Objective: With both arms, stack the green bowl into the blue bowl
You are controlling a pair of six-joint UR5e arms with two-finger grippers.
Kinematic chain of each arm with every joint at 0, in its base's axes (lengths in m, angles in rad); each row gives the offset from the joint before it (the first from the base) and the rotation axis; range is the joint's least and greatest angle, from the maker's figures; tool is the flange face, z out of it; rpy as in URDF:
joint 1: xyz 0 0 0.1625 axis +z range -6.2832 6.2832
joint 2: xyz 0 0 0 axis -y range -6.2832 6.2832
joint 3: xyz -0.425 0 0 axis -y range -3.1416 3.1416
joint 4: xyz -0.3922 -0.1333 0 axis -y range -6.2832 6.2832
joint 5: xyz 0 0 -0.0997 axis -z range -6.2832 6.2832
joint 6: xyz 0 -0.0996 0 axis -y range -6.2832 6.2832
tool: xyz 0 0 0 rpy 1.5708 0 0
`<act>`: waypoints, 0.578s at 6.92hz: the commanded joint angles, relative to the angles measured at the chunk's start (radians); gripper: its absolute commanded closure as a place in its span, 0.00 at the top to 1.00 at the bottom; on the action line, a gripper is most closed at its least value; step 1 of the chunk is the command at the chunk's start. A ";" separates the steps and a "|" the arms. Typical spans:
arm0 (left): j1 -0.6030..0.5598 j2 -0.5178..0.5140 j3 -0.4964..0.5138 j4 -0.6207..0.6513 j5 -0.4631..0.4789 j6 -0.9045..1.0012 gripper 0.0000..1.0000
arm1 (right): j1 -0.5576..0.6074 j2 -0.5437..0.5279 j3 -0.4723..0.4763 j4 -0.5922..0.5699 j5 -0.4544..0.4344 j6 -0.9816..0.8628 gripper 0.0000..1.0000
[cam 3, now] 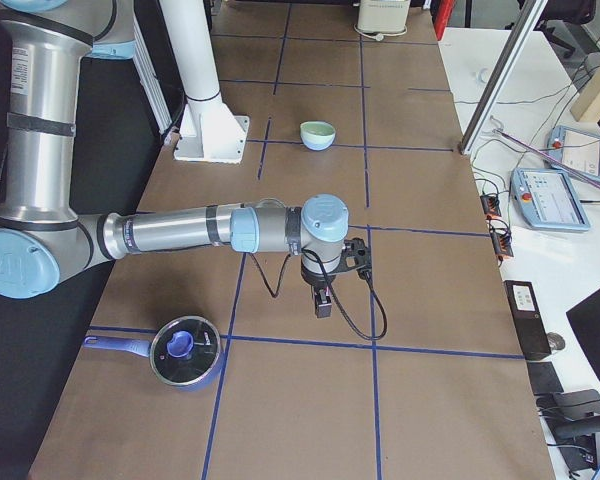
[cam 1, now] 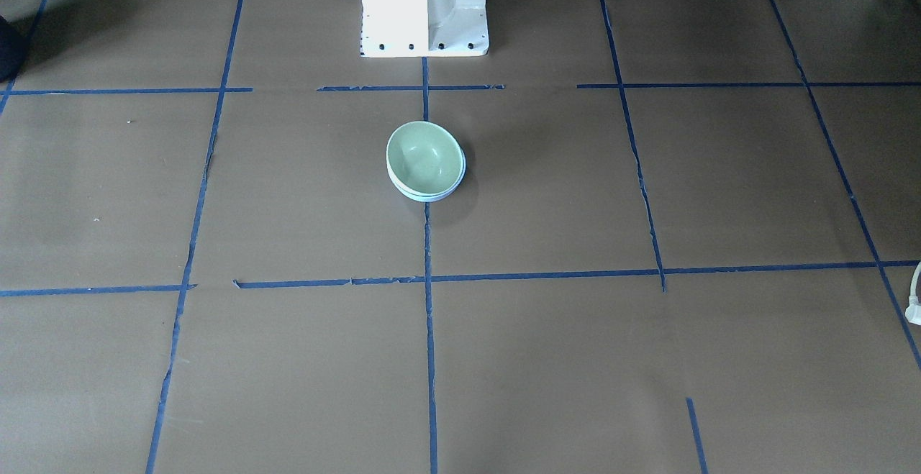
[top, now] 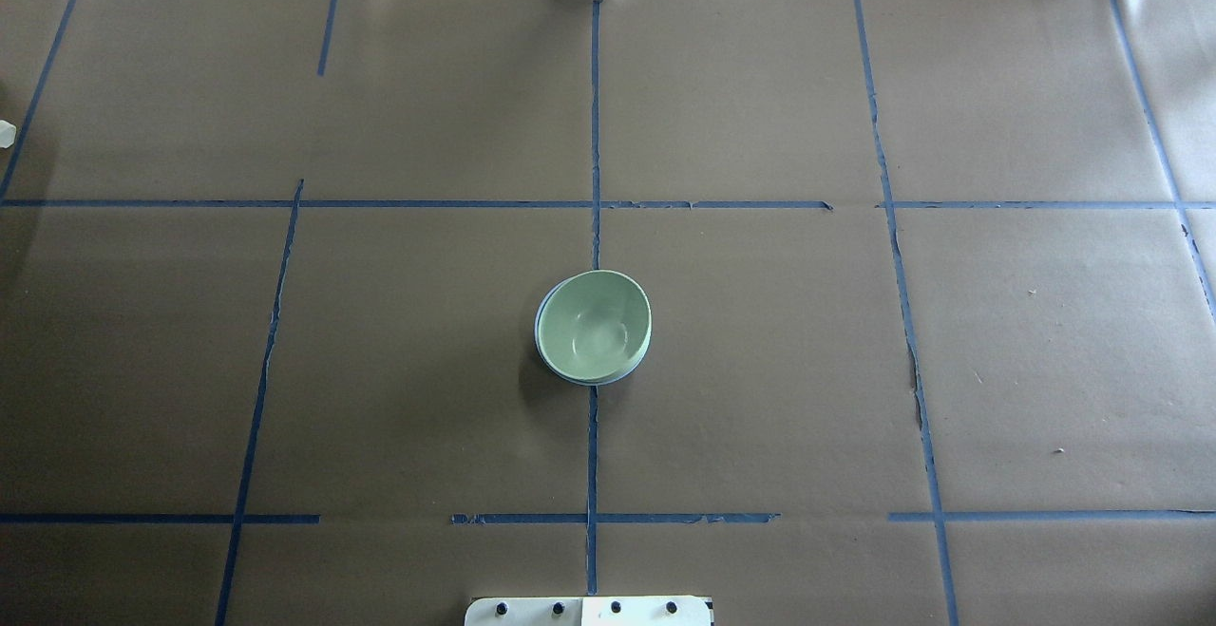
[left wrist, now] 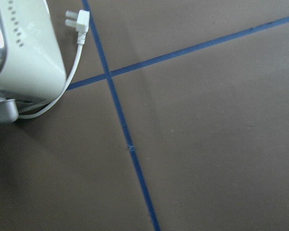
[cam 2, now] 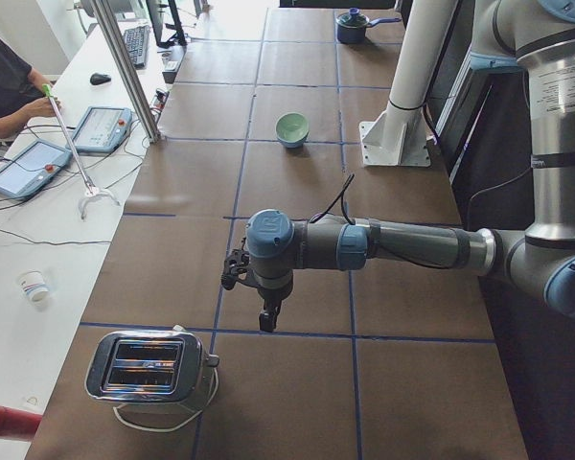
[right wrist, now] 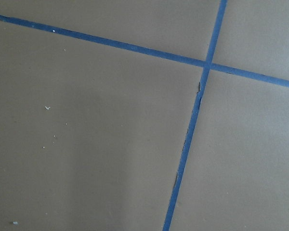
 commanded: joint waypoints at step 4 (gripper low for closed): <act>-0.004 0.025 -0.025 -0.010 -0.046 -0.064 1.00 | 0.004 0.004 -0.004 -0.008 -0.002 0.003 1.00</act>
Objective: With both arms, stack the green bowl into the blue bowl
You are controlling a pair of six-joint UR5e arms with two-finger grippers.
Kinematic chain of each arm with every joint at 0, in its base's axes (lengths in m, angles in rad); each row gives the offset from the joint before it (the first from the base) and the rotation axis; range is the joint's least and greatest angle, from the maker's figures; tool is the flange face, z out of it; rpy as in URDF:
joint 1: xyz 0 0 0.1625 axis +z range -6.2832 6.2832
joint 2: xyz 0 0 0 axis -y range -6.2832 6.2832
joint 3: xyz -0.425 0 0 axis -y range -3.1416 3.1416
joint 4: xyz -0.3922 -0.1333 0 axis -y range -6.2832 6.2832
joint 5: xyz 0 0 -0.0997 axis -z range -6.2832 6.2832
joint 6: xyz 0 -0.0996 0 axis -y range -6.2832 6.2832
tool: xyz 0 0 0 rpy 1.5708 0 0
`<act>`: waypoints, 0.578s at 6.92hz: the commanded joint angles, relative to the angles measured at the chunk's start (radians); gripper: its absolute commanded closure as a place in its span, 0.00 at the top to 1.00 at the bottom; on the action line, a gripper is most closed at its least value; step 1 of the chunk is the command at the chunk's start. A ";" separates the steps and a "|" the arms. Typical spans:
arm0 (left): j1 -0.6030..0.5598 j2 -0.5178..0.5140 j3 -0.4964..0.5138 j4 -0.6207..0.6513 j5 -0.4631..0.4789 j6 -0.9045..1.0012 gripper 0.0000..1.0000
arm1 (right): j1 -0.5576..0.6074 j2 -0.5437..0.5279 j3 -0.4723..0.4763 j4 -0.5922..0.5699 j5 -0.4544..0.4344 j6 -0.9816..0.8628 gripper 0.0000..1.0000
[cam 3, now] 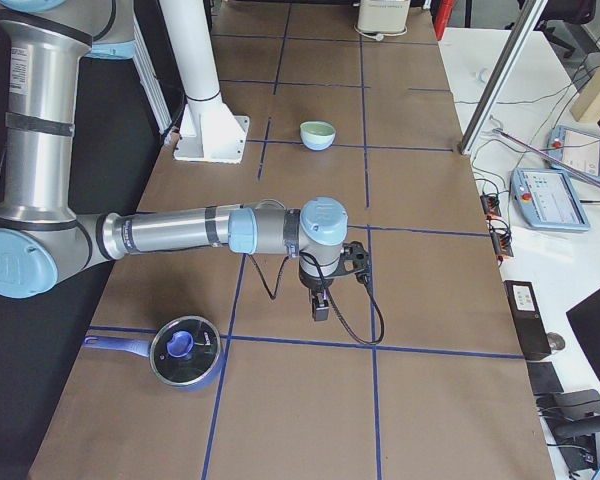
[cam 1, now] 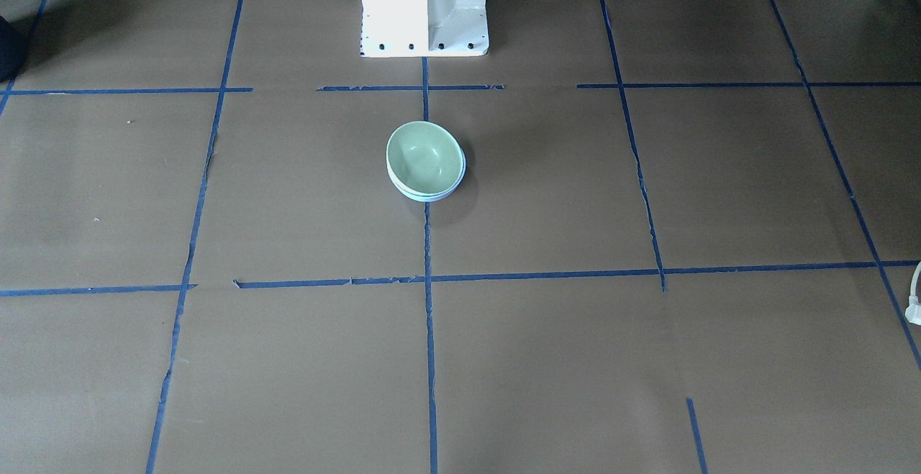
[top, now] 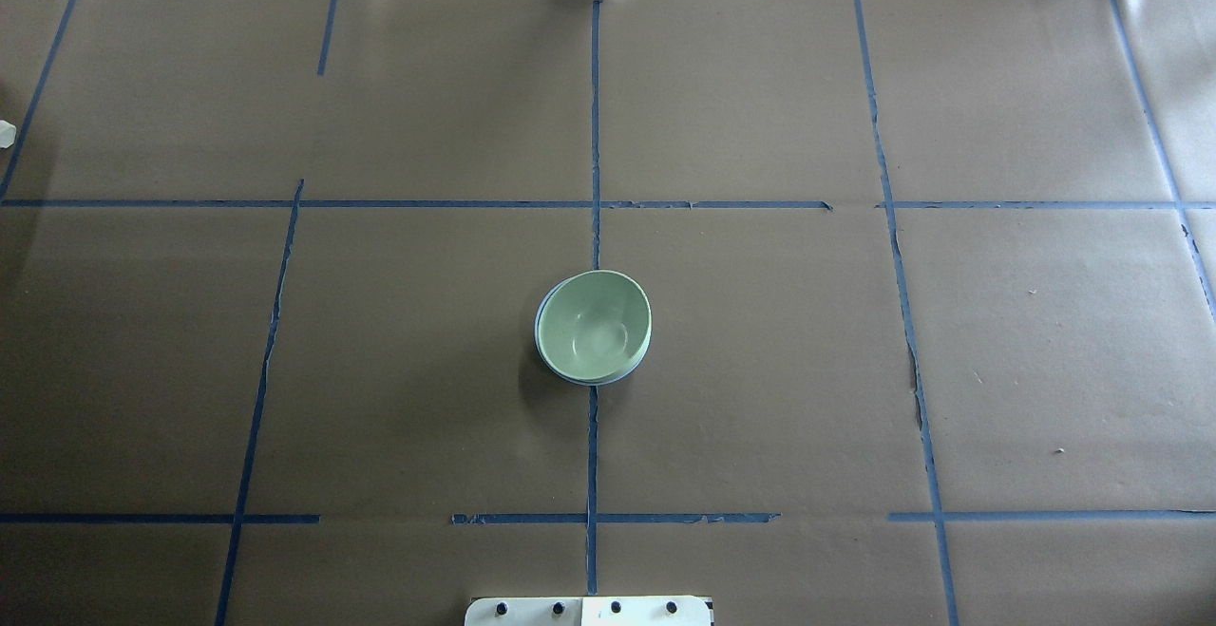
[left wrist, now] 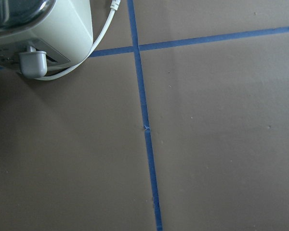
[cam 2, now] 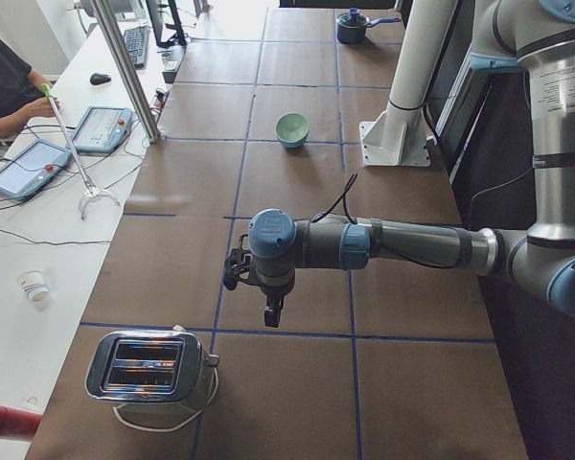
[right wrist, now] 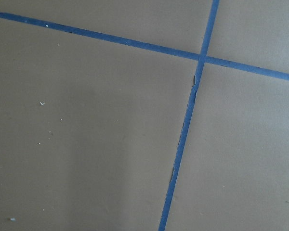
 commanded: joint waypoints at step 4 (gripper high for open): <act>-0.001 0.018 -0.026 0.002 0.011 -0.003 1.00 | -0.001 0.006 -0.005 0.008 0.002 0.003 1.00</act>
